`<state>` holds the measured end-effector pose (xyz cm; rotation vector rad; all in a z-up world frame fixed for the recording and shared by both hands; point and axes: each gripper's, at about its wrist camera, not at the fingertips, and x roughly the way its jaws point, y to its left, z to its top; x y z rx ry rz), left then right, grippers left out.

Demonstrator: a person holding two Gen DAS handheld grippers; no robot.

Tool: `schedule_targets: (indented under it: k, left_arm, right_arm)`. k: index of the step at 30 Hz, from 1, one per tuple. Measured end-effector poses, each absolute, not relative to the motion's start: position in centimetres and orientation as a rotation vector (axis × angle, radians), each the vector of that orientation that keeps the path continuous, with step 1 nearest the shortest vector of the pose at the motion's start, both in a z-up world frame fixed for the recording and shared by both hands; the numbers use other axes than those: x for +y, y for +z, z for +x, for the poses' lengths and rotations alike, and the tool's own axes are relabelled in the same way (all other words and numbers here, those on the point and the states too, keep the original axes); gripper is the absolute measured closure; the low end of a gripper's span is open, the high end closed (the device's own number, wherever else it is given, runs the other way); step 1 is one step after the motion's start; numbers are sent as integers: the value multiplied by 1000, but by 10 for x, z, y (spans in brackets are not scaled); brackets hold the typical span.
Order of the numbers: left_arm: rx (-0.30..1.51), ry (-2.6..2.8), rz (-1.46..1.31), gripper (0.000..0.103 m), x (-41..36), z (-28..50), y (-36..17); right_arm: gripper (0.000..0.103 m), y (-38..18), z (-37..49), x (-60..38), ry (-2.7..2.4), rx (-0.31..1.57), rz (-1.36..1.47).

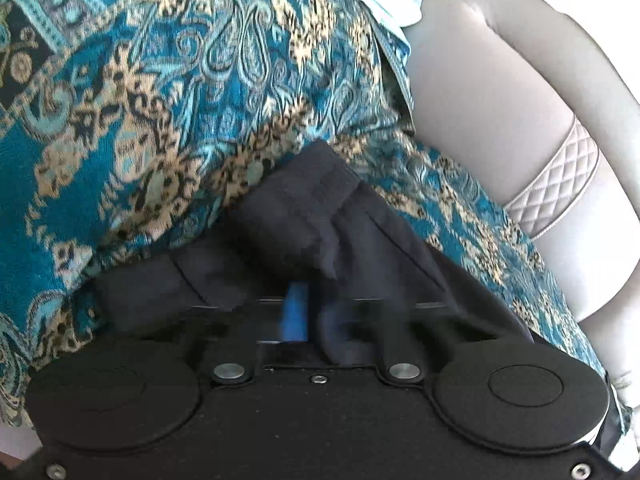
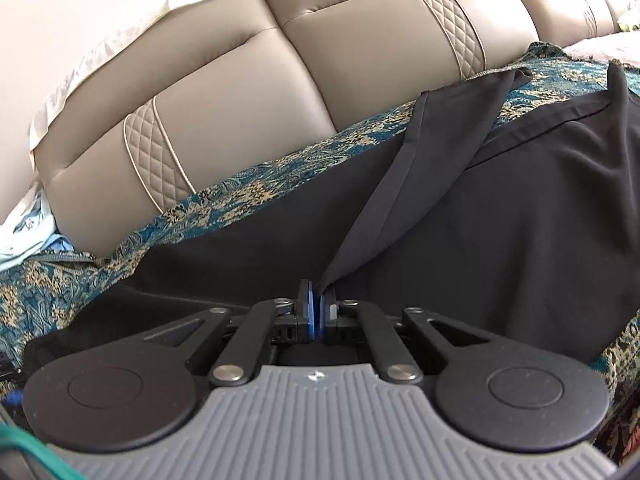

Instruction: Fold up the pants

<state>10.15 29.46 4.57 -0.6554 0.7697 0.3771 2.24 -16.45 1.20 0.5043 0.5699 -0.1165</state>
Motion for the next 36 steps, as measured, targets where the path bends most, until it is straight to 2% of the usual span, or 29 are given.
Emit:
schedule_targets:
  k: [5, 8, 9, 10, 11, 14, 17, 19, 21, 24, 27, 34, 35, 36]
  left_arm:
    - [681, 404, -604, 98, 289, 89, 59]
    - [699, 412, -619, 80, 293, 95, 55]
    - [711, 407, -650, 64, 296, 98, 51]
    - [718, 387, -706, 56, 302, 102, 46]
    - [718, 371, -751, 54, 306, 104, 41]
    - [703, 394, -757, 54, 303, 112, 38]
    - [711, 477, -686, 60, 290, 112, 47]
    - [680, 502, -616, 53, 279, 101, 55]
    - [656, 509, -578, 52, 273, 90, 58]
    - [683, 527, -609, 52, 281, 82, 53]
    - [720, 533, -665, 57, 293, 80, 41]
    - [702, 476, -698, 56, 300, 95, 35]
    - [699, 484, -693, 56, 300, 97, 34]
    - [700, 502, -674, 67, 299, 101, 34]
  right_arm:
    - [97, 13, 17, -162, -108, 569, 492]
    - [97, 13, 13, -162, -110, 566, 480]
    - [97, 12, 13, -162, -111, 567, 480]
    - [97, 12, 12, -162, -110, 569, 482]
    - [97, 12, 12, -163, -110, 572, 485]
    - [97, 12, 12, -164, -109, 575, 490]
    - [97, 13, 10, -163, -109, 570, 491]
    - [97, 14, 9, -164, -110, 567, 494]
    - [97, 13, 8, -165, -110, 566, 497]
    - [97, 12, 9, -165, -108, 574, 490]
    - [96, 12, 9, -165, -107, 576, 489]
    - [96, 10, 9, -164, -109, 580, 477]
    - [96, 9, 9, -163, -110, 582, 476]
    - [95, 8, 8, -163, -110, 585, 475]
